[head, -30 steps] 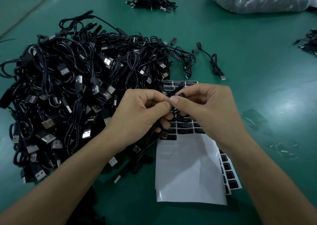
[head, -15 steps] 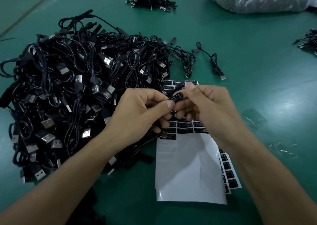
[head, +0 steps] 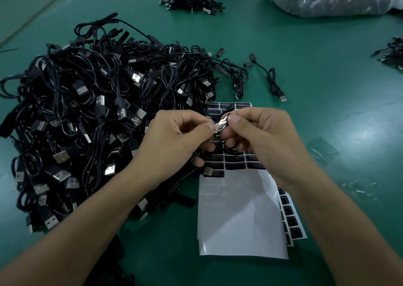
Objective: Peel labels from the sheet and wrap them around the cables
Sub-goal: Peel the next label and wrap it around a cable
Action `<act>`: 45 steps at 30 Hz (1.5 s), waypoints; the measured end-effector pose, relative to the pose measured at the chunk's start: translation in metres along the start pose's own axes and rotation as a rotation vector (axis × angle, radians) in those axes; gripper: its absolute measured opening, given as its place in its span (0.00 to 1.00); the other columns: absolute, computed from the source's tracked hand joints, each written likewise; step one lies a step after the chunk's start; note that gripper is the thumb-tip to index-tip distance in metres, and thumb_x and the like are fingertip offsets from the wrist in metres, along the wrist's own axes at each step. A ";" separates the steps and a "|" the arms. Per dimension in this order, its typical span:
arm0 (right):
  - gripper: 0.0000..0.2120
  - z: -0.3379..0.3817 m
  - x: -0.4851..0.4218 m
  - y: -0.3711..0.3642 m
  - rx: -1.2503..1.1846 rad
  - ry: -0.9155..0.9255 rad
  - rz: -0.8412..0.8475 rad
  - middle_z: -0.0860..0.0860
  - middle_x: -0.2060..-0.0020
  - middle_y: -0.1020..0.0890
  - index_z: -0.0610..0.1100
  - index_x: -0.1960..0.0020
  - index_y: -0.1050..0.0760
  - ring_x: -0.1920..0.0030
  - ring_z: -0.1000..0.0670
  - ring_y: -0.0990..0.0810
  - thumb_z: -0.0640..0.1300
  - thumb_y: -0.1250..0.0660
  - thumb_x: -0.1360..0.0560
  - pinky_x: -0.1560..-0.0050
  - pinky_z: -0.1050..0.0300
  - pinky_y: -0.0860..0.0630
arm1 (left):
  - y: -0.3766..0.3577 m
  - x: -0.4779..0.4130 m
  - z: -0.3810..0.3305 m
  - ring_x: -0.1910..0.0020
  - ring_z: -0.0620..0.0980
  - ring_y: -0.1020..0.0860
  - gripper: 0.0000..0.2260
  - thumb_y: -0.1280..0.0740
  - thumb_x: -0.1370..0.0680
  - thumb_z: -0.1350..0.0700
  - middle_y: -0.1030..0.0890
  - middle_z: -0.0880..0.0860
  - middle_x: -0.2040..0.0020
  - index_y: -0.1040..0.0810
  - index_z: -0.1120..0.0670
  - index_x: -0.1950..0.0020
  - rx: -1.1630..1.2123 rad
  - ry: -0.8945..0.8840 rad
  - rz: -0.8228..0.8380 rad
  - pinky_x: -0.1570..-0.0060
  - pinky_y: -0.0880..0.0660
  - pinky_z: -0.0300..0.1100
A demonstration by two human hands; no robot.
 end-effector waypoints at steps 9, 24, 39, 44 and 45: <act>0.07 0.004 -0.001 0.000 -0.116 0.054 -0.004 0.49 0.64 0.14 0.46 0.53 0.16 0.66 0.56 0.19 0.36 0.26 0.26 0.65 0.66 0.24 | 0.001 -0.002 0.002 0.69 0.50 0.17 0.07 0.32 0.21 0.62 0.17 0.54 0.67 0.16 0.59 0.57 0.088 0.010 0.007 0.72 0.22 0.39; 0.06 0.000 -0.003 0.005 -0.123 0.064 -0.069 0.50 0.66 0.15 0.45 0.50 0.17 0.67 0.55 0.19 0.36 0.30 0.22 0.65 0.65 0.23 | -0.001 0.000 -0.001 0.68 0.49 0.17 0.06 0.26 0.26 0.64 0.16 0.55 0.65 0.16 0.56 0.52 0.106 -0.021 0.039 0.70 0.22 0.37; 0.06 0.003 0.023 -0.063 0.047 0.039 0.109 0.42 0.66 0.19 0.46 0.60 0.23 0.65 0.47 0.22 0.47 0.30 0.28 0.63 0.45 0.25 | 0.039 0.002 -0.011 0.59 0.44 0.17 0.04 0.24 0.26 0.56 0.15 0.51 0.61 0.17 0.52 0.54 0.288 -0.088 -0.429 0.52 0.21 0.36; 0.02 0.004 0.023 -0.071 -0.053 -0.010 0.026 0.50 0.59 0.16 0.47 0.52 0.21 0.57 0.48 0.17 0.45 0.31 0.22 0.52 0.46 0.19 | 0.036 0.003 -0.010 0.61 0.45 0.19 0.05 0.25 0.26 0.56 0.18 0.48 0.63 0.20 0.52 0.54 0.321 -0.067 -0.423 0.55 0.20 0.38; 0.02 0.006 0.022 -0.069 -0.052 -0.008 0.004 0.49 0.59 0.15 0.47 0.52 0.21 0.58 0.49 0.18 0.43 0.32 0.21 0.52 0.46 0.19 | 0.036 0.003 -0.011 0.60 0.45 0.19 0.06 0.25 0.25 0.56 0.18 0.48 0.63 0.21 0.53 0.53 0.334 -0.068 -0.419 0.54 0.20 0.38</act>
Point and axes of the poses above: each hand's wrist, its own x-axis away from the middle knuckle, its own y-axis out of the back of the hand, z = x × y, the point moved 9 cm from there along -x, towards the middle knuckle
